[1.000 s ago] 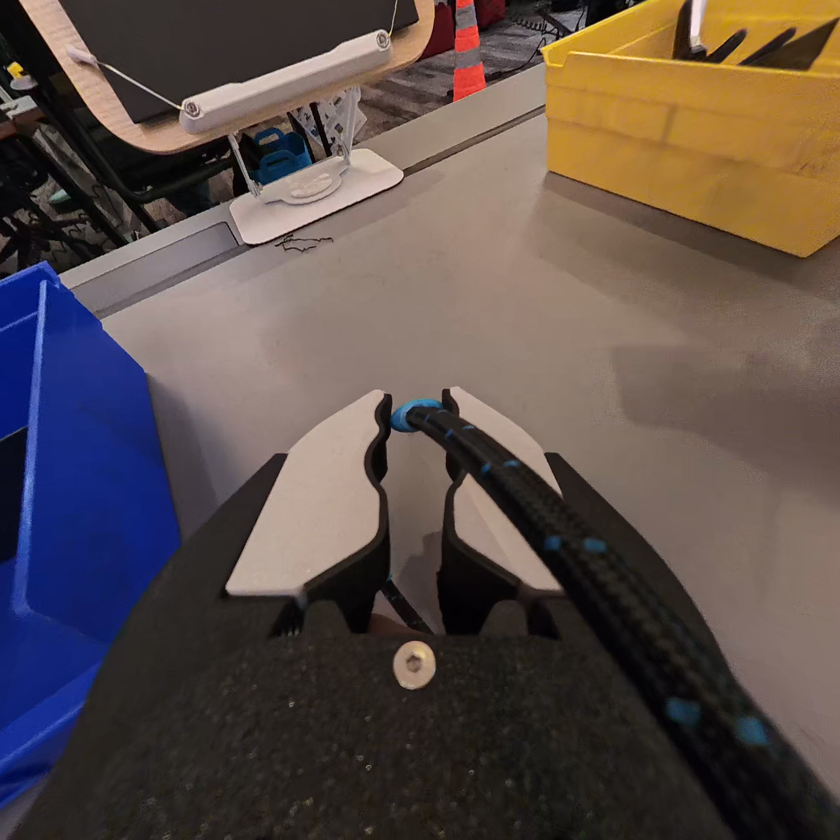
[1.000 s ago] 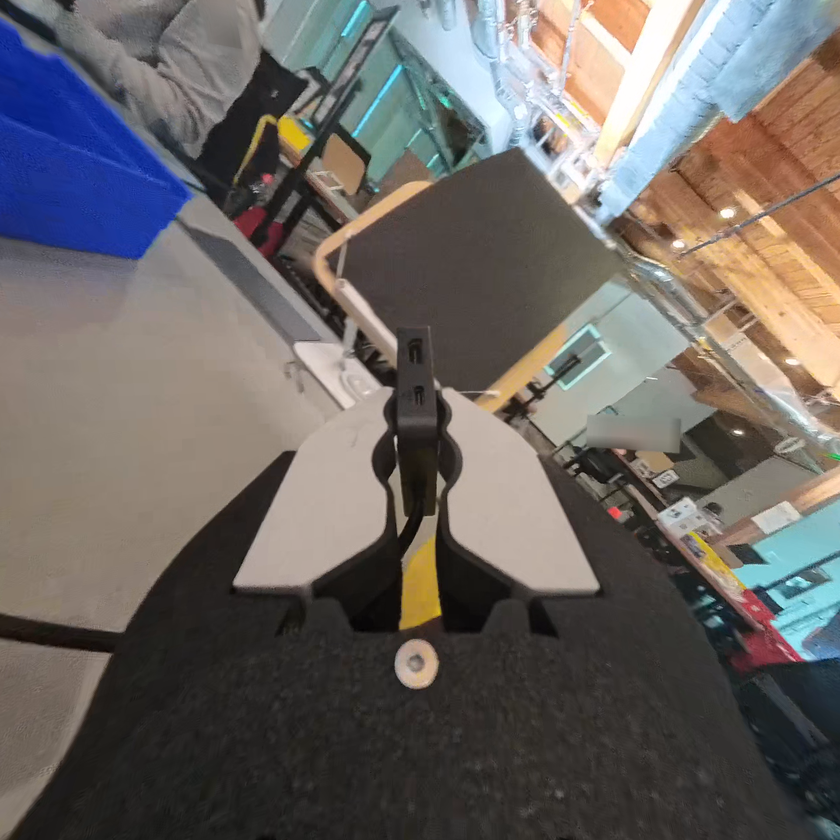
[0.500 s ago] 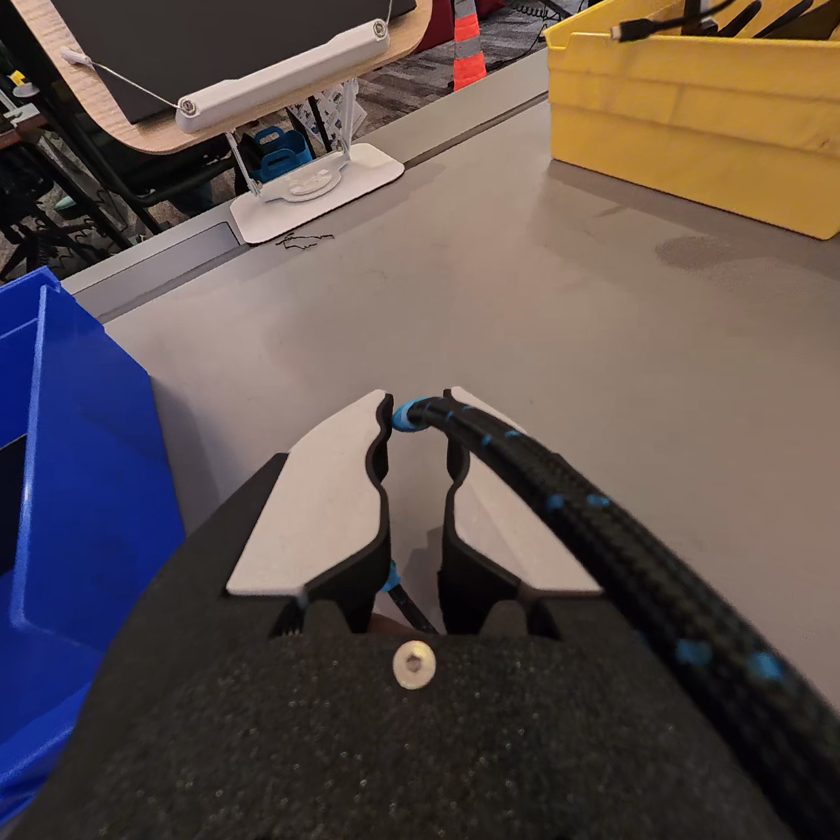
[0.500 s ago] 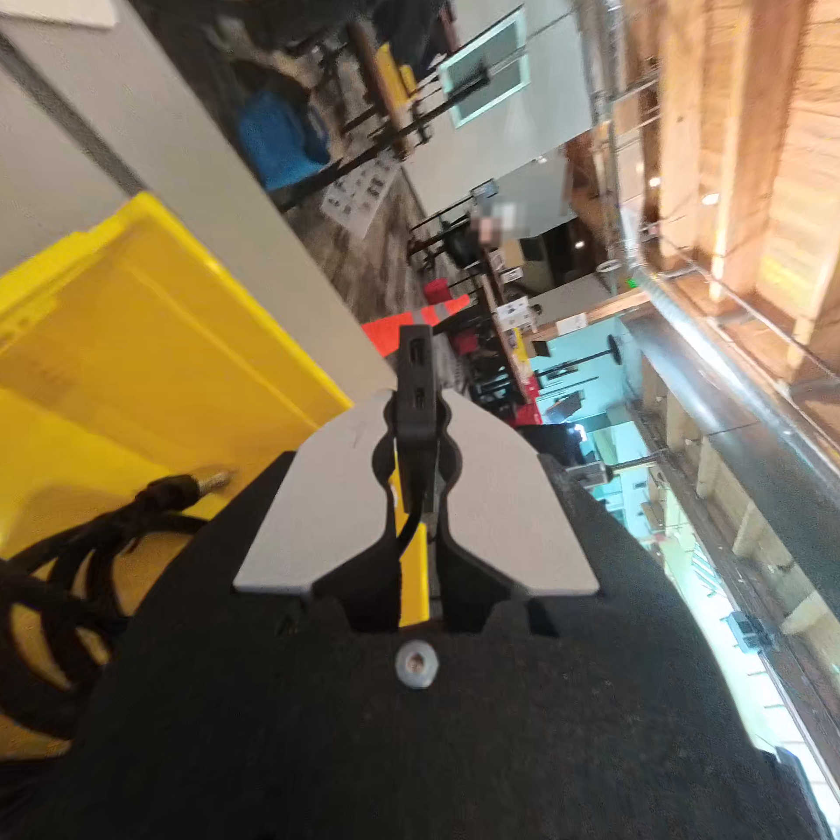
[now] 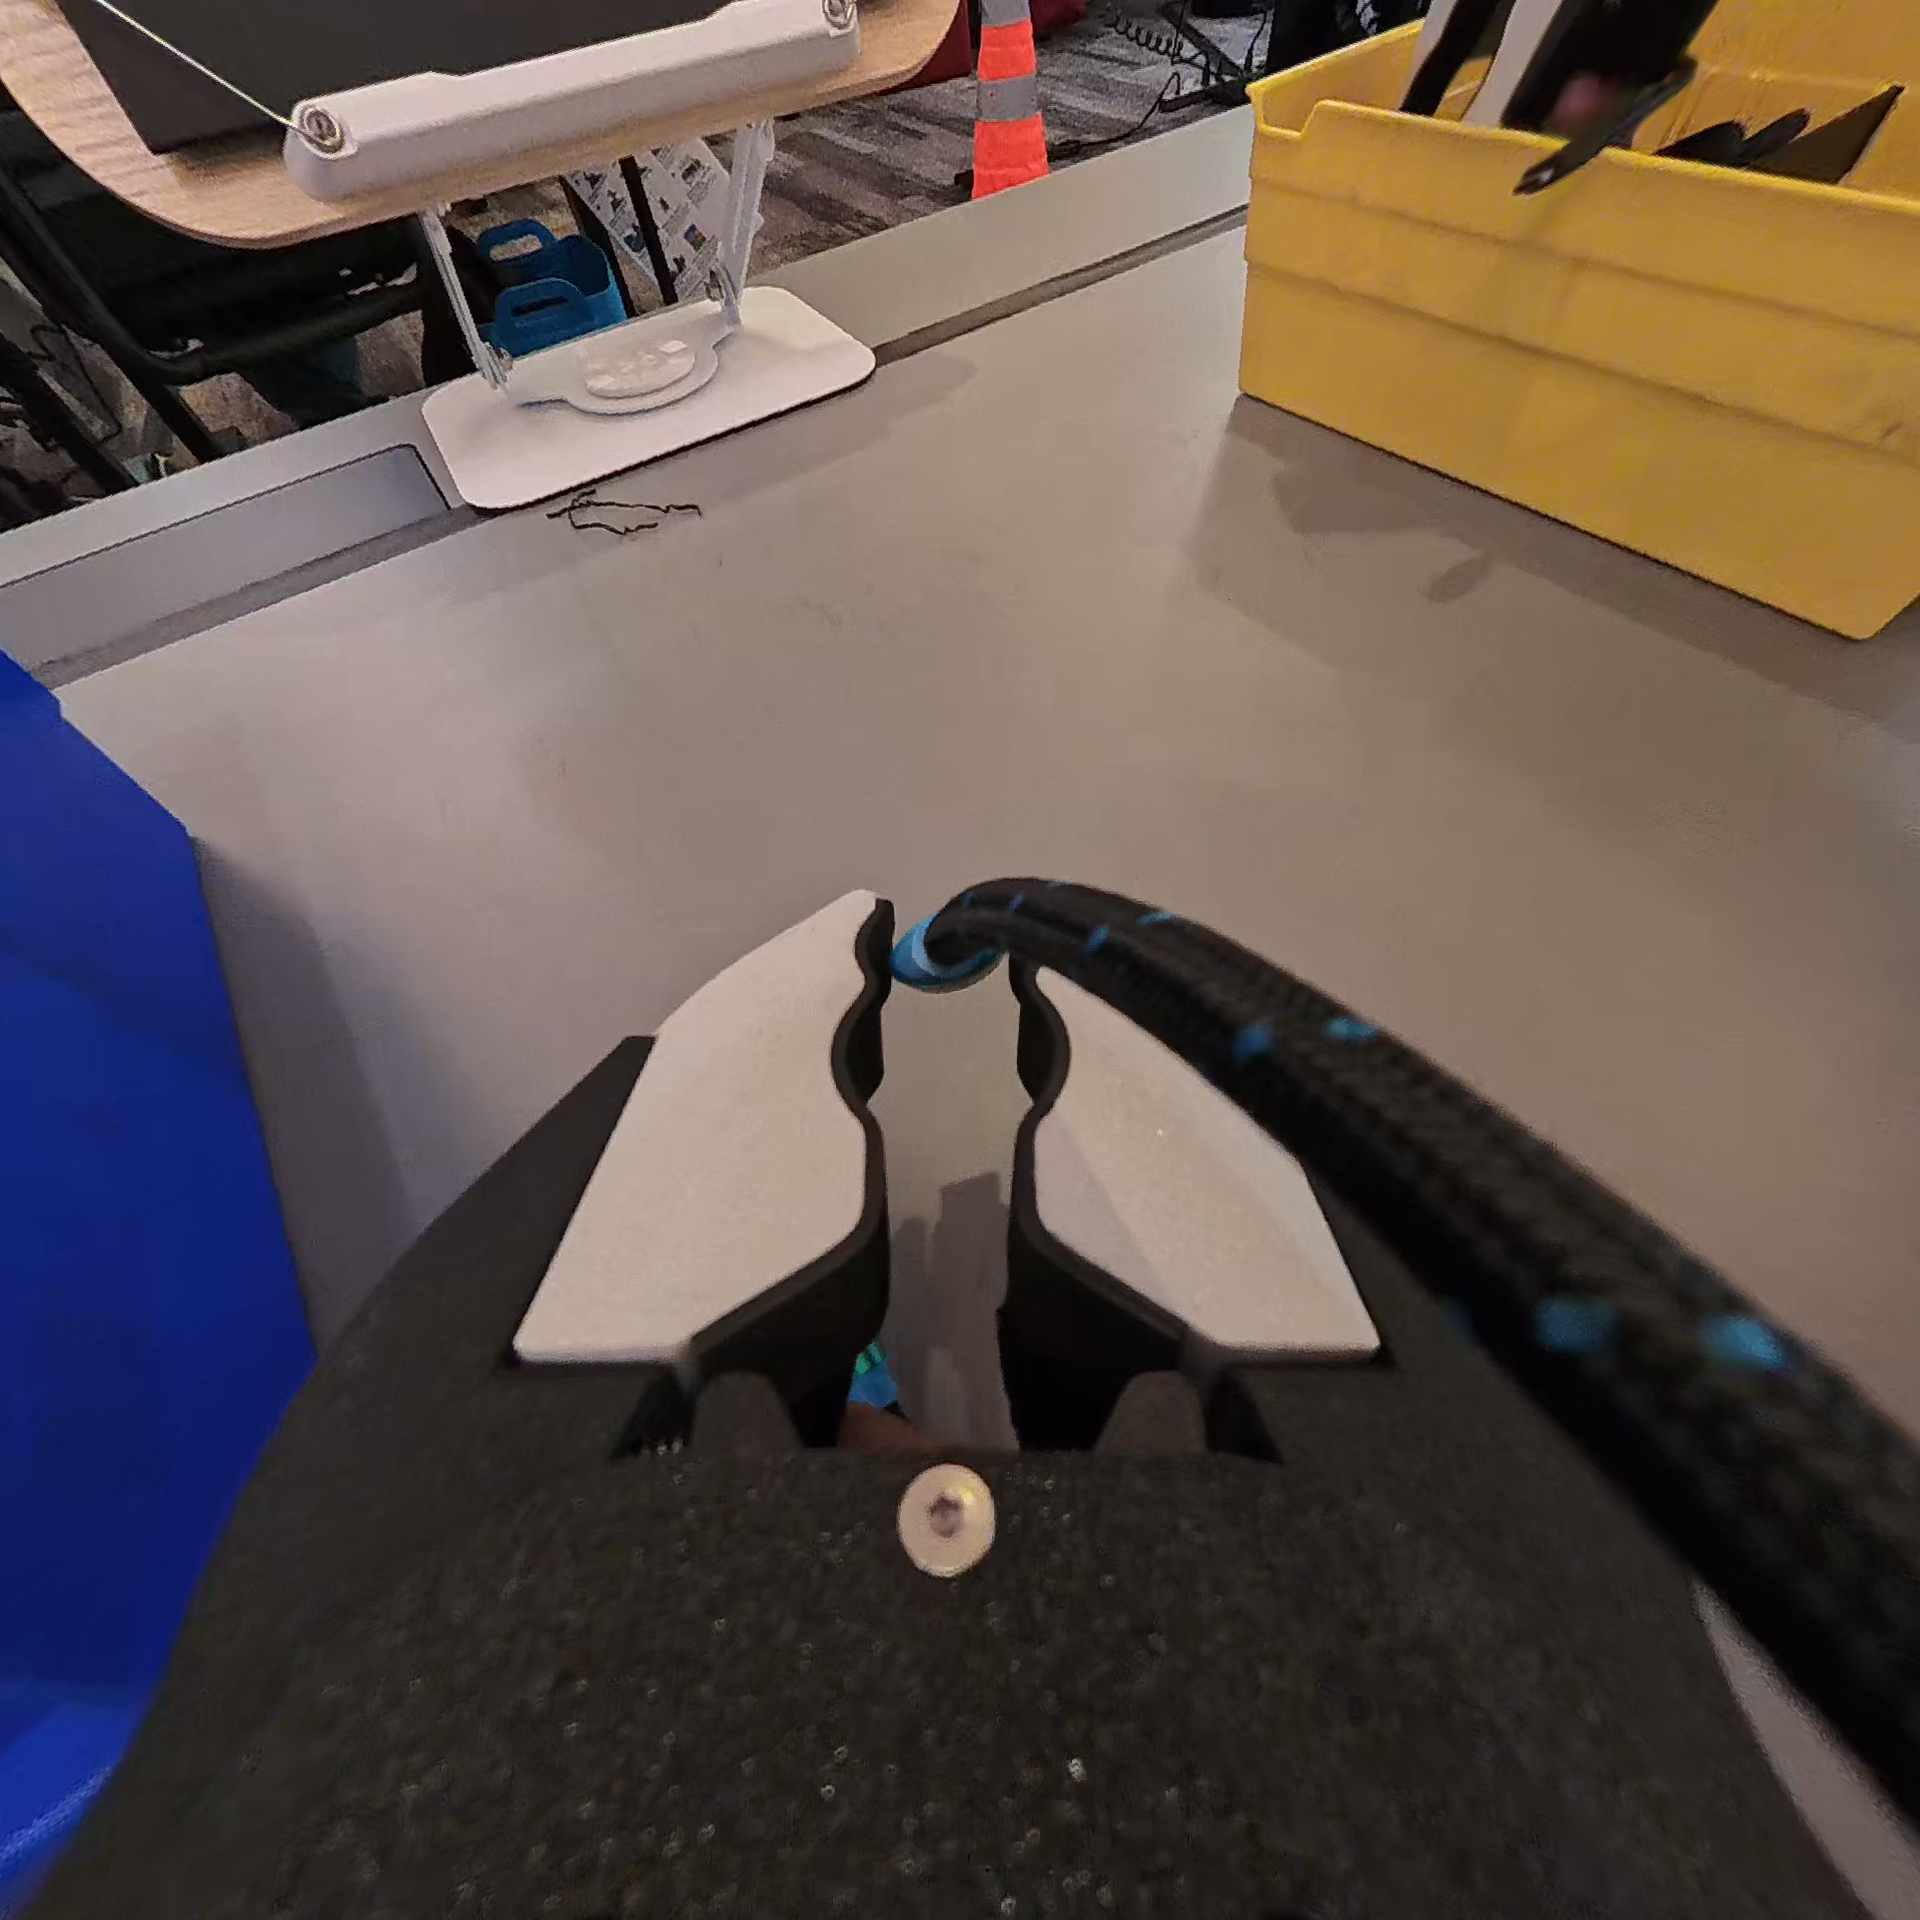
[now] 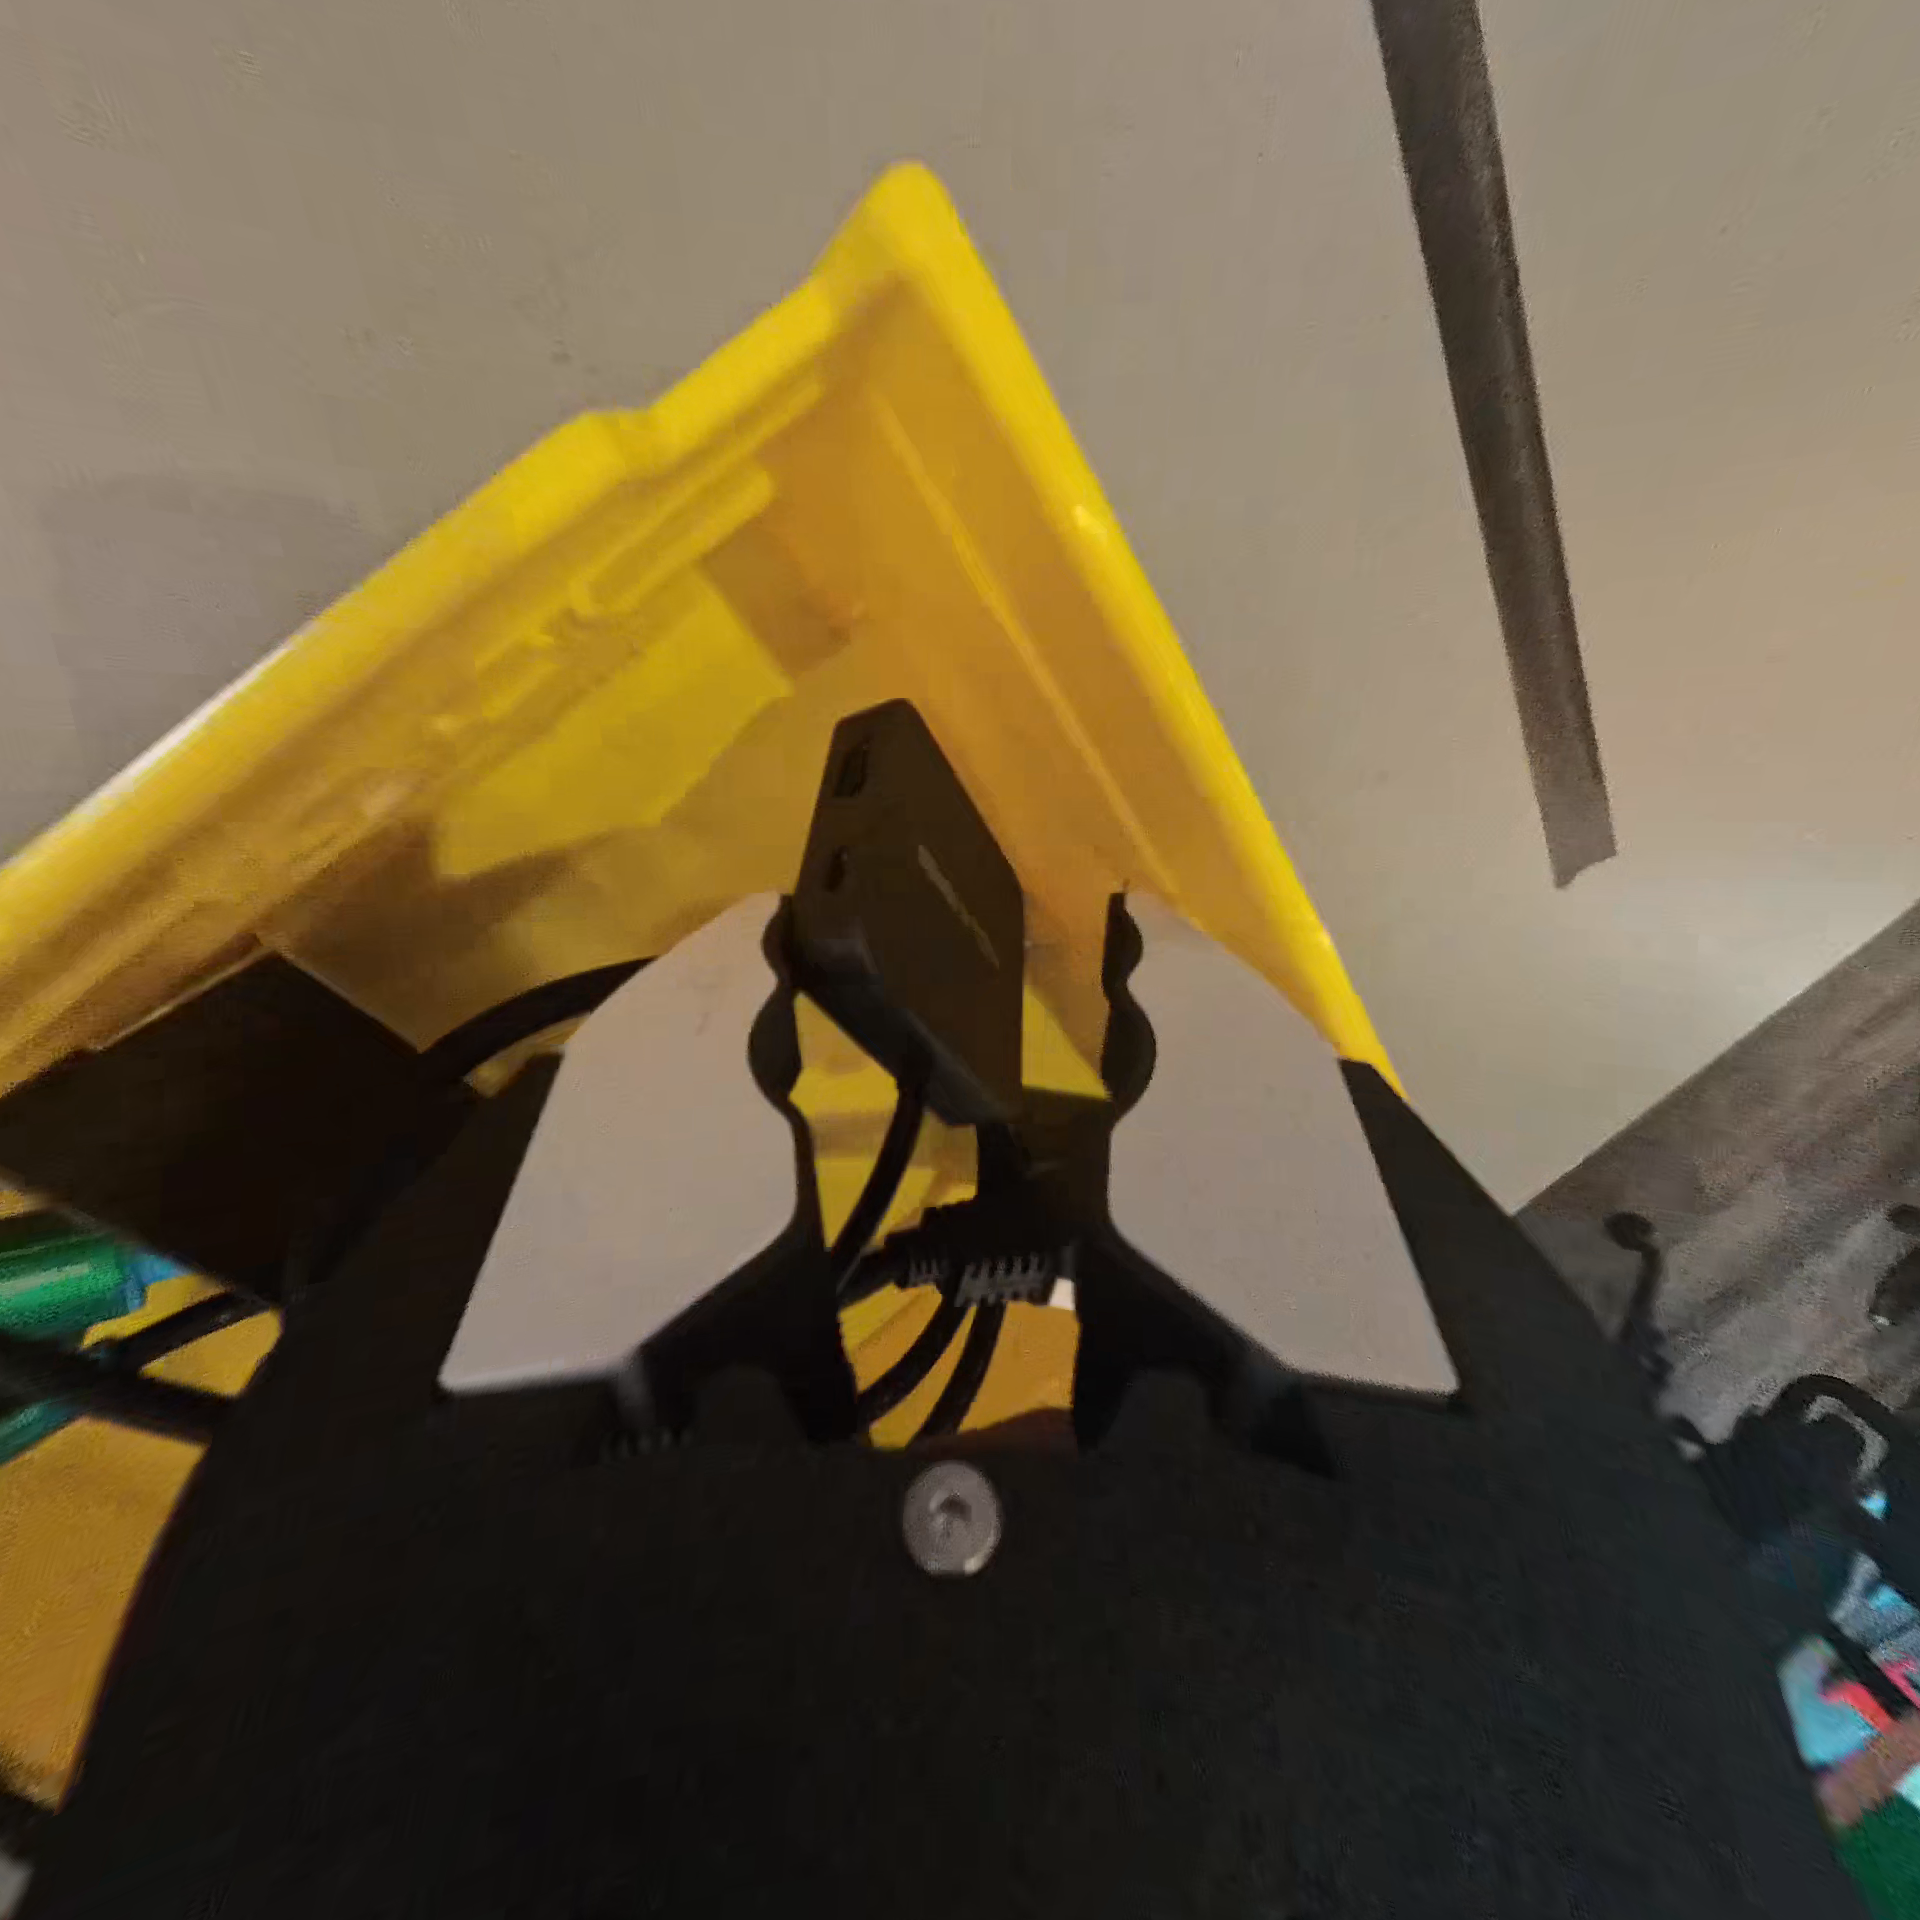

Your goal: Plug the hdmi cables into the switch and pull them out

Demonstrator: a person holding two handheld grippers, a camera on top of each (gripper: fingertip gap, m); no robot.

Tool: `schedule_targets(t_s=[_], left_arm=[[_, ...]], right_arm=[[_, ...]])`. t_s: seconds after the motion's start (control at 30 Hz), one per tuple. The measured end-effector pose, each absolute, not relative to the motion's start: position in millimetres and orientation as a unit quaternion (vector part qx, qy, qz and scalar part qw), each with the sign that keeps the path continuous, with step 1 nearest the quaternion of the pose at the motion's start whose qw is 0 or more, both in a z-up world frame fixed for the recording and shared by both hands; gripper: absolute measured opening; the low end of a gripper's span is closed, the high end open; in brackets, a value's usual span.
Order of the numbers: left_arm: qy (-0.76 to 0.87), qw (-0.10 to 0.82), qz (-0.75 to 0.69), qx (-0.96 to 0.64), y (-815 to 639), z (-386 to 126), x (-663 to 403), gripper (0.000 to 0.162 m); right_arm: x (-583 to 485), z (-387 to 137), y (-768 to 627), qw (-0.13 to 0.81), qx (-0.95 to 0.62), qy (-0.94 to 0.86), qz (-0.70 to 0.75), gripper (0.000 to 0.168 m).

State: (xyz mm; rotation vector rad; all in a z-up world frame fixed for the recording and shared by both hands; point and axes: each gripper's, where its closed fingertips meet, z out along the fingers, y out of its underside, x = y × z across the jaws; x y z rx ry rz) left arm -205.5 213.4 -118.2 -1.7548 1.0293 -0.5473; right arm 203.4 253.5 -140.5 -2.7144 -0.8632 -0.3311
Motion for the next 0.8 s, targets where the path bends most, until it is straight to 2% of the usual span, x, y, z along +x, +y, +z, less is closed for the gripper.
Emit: schedule_targets(t_s=[0.07,0.1,0.17,0.3,0.47,0.53,0.63,0.7,0.77,0.8], left_arm=[[0.424,0.492,-0.229,-0.725,212.8,-119.4,-206.1,0.020],[0.424,0.490,-0.231,-0.726,212.5,-119.9,-206.6,0.020],[0.423,0.487,-0.234,-0.727,212.3,-120.8,-208.0,0.020],[0.419,0.481,-0.242,-0.731,213.3,-121.7,-210.9,0.020],[0.416,0.472,-0.251,-0.736,215.2,-123.3,-211.0,0.020],[0.415,0.471,-0.253,-0.736,215.2,-123.2,-210.9,0.020],[0.416,0.465,-0.257,-0.738,213.3,-124.8,-210.0,0.020],[0.419,0.461,-0.260,-0.737,211.8,-126.0,-207.9,0.020],[0.424,0.459,-0.259,-0.737,210.7,-127.4,-205.6,0.020],[0.426,0.458,-0.258,-0.737,210.1,-127.9,-204.8,0.020]], right_arm=[[202.5,-123.0,256.4,0.161,-0.942,-0.282,-0.082,0.058],[204.2,-110.8,258.9,0.183,-0.941,-0.273,-0.075,0.054],[217.0,-78.9,266.0,0.237,-0.931,-0.253,-0.110,0.062],[216.1,-26.7,251.8,0.318,-0.903,-0.259,-0.131,0.051],[231.7,-13.0,210.8,0.322,-0.899,-0.245,-0.166,0.050],[231.7,-21.1,179.0,0.306,-0.910,-0.238,-0.146,0.044],[218.0,-65.1,132.6,0.245,-0.943,-0.222,-0.042,0.050],[221.5,-89.7,128.5,0.241,-0.948,-0.205,-0.039,0.048],[232.5,-104.3,132.5,0.242,-0.950,-0.184,-0.073,0.042],[235.4,-107.5,135.6,0.248,-0.948,-0.179,-0.085,0.030]])
